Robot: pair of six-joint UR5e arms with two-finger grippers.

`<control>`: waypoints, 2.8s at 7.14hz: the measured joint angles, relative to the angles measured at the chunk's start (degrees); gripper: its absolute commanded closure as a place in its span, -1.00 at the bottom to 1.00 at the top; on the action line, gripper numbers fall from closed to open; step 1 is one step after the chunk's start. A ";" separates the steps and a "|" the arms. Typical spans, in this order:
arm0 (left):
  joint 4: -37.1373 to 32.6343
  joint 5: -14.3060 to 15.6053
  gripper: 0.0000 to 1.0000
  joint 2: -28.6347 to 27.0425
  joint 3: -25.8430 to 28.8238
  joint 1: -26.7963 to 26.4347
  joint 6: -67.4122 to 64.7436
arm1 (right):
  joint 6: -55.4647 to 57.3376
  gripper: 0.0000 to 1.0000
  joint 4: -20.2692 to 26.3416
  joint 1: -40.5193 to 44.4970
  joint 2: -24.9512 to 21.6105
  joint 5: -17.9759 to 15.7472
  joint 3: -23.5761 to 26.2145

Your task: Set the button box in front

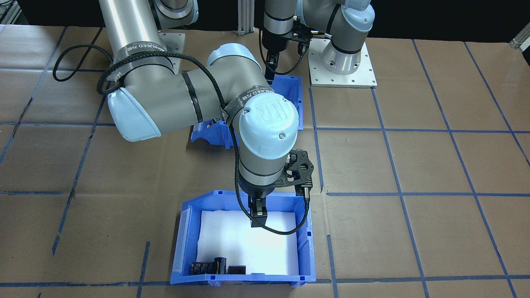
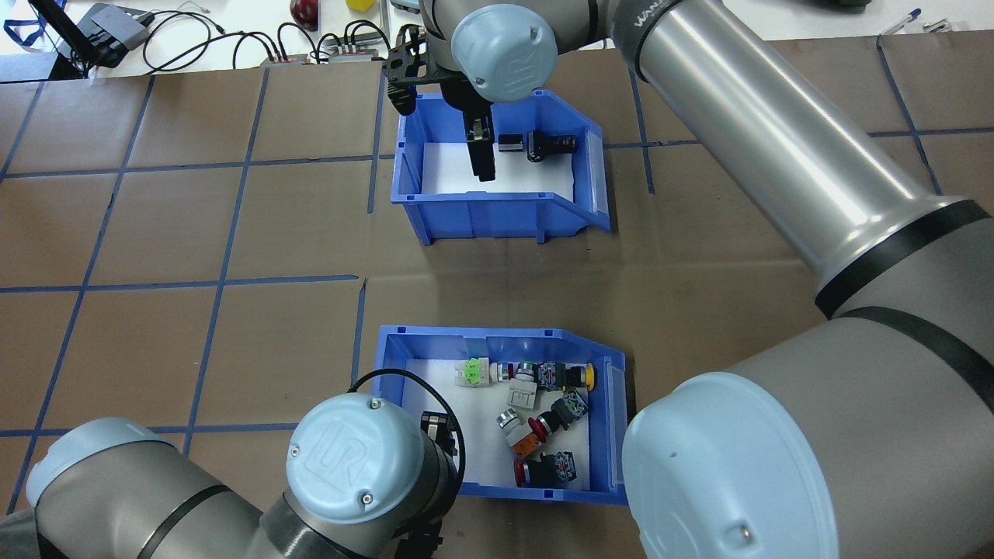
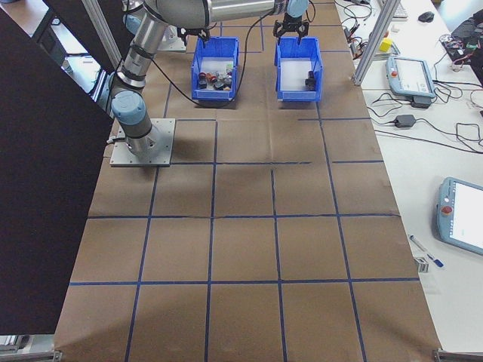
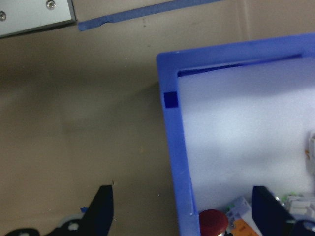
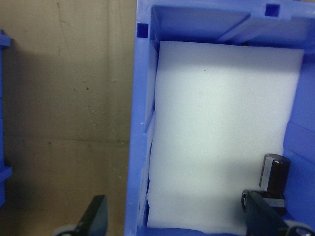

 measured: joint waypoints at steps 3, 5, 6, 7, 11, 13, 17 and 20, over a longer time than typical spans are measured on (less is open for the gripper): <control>8.17 -0.35 -0.46 -5.33 -1.32 -0.71 -2.74 | 1.46 -0.93 -2.67 1.41 2.93 0.40 1.97; 9.21 -0.37 -0.31 -6.80 -1.65 -0.79 -3.82 | 3.81 0.02 -7.02 2.36 3.06 0.23 6.50; 9.36 -0.37 -0.32 -7.07 -1.76 -0.80 -3.91 | 4.48 0.44 -7.97 2.39 2.68 0.06 8.19; 9.47 -0.35 -0.35 -7.16 -1.80 -0.81 -3.95 | 4.81 0.75 -8.35 2.40 2.35 -0.08 8.83; 9.94 -0.45 -0.10 -7.31 -1.88 -0.80 -4.43 | 4.52 0.88 -8.65 1.84 -0.30 -0.42 7.18; 10.03 -2.53 0.22 -7.32 -1.88 -0.80 -4.43 | 0.79 0.89 -8.60 -0.96 -2.74 -1.35 6.86; 10.07 -3.65 1.00 -6.97 -2.00 -0.80 -4.64 | -16.78 0.94 -8.21 -12.89 -8.16 -3.93 12.21; 9.87 -1.38 1.00 -5.07 -0.32 -0.01 -4.42 | -24.71 0.95 -9.65 -21.62 -15.34 -8.18 22.68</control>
